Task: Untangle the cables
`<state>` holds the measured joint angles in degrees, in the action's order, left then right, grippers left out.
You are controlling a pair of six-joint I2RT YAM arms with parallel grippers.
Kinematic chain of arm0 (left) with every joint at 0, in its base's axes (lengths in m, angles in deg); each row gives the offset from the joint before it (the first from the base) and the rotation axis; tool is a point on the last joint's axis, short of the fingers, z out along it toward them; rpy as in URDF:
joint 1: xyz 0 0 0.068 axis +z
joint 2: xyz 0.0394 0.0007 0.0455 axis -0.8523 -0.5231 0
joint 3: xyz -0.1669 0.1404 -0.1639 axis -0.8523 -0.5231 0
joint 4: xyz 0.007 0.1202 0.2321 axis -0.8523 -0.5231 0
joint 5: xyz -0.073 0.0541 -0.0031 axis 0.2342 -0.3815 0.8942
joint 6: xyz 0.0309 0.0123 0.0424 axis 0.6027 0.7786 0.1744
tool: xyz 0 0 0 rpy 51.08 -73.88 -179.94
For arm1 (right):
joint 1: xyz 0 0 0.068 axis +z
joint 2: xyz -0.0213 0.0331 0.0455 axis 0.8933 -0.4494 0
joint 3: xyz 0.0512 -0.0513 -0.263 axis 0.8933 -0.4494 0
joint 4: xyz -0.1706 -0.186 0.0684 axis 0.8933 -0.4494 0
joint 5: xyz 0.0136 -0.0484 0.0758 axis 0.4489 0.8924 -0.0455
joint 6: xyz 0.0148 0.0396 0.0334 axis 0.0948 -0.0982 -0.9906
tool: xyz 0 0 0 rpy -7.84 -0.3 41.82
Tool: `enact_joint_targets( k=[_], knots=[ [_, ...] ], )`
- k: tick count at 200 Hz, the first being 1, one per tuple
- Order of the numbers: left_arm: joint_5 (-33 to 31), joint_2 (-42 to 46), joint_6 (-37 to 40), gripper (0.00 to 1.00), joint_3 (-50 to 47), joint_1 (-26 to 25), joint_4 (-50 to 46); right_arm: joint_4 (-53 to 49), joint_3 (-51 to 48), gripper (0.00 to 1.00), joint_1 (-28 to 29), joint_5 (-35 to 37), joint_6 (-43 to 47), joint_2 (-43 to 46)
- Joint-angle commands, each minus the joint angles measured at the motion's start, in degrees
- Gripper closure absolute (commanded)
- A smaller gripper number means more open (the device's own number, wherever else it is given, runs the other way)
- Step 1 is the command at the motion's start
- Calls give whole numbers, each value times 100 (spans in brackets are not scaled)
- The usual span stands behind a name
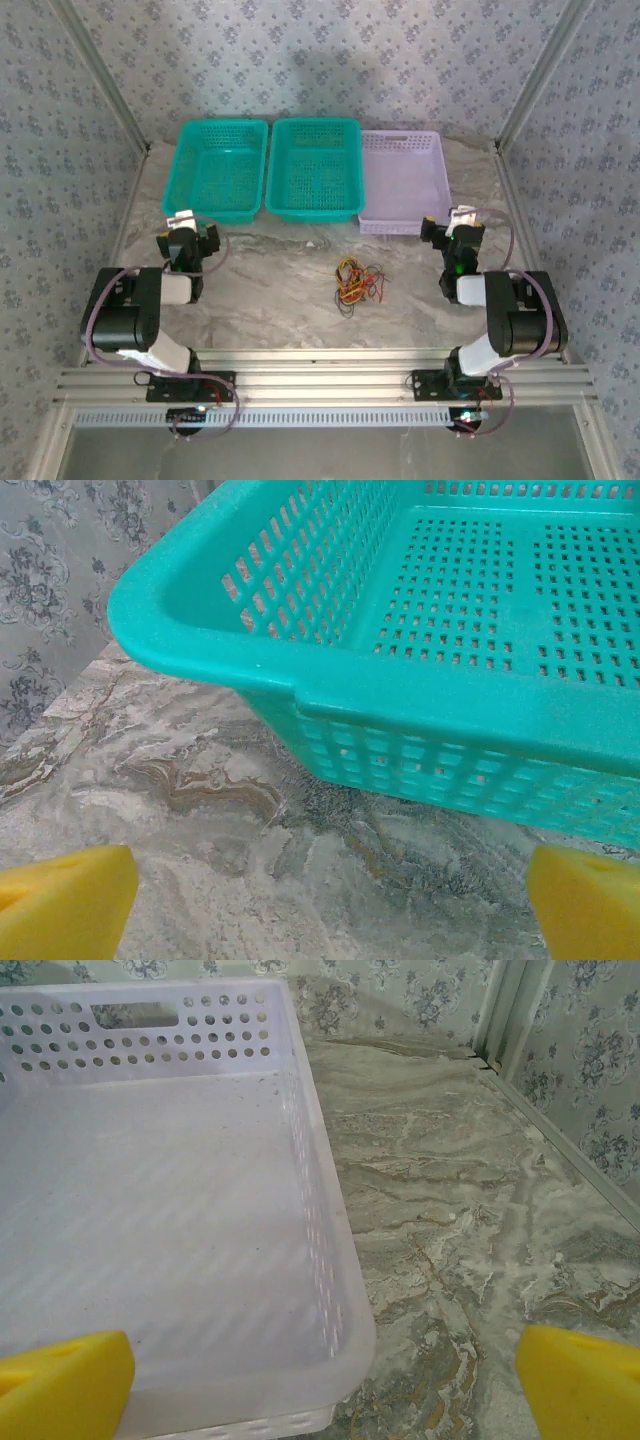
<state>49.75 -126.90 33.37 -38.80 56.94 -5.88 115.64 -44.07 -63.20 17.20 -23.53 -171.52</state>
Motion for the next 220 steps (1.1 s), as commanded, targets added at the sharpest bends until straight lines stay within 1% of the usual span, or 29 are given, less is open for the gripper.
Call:
enact_joint_targets(
  k=[1,145,152,158,164,168,176,180,187,200,208,220],
  knots=[
    [36,55,33,0,9,-17,161,-296,-25,0,-22,118,178,-89],
    [28,66,42,0,-16,-15,181,-301,-27,0,-29,110,178,-81],
    [134,144,109,0,-50,-28,249,-265,-51,0,-36,51,186,-67],
    [223,322,162,0,12,-59,-11,-337,6,0,-32,-47,233,12],
    [241,483,216,0,126,-91,-336,-742,172,0,-6,-59,279,196],
    [226,579,238,0,208,-113,-558,-1145,347,0,1,31,260,354],
    [215,758,280,0,305,-142,-910,-2399,824,0,-3,348,-67,637],
    [212,860,283,0,356,-159,-1075,-2683,955,0,-6,329,-113,716],
    [200,1075,264,0,440,-182,-1431,-2827,1000,0,13,224,-47,858],
    [191,1454,79,0,522,-189,-1932,-2692,780,0,161,430,-97,1271],
    [257,1686,-21,0,567,-191,-2209,-2807,707,0,240,478,-94,1577],
    [391,2060,-127,0,658,-212,-2741,-2929,670,0,412,316,77,2047]
  ],
)
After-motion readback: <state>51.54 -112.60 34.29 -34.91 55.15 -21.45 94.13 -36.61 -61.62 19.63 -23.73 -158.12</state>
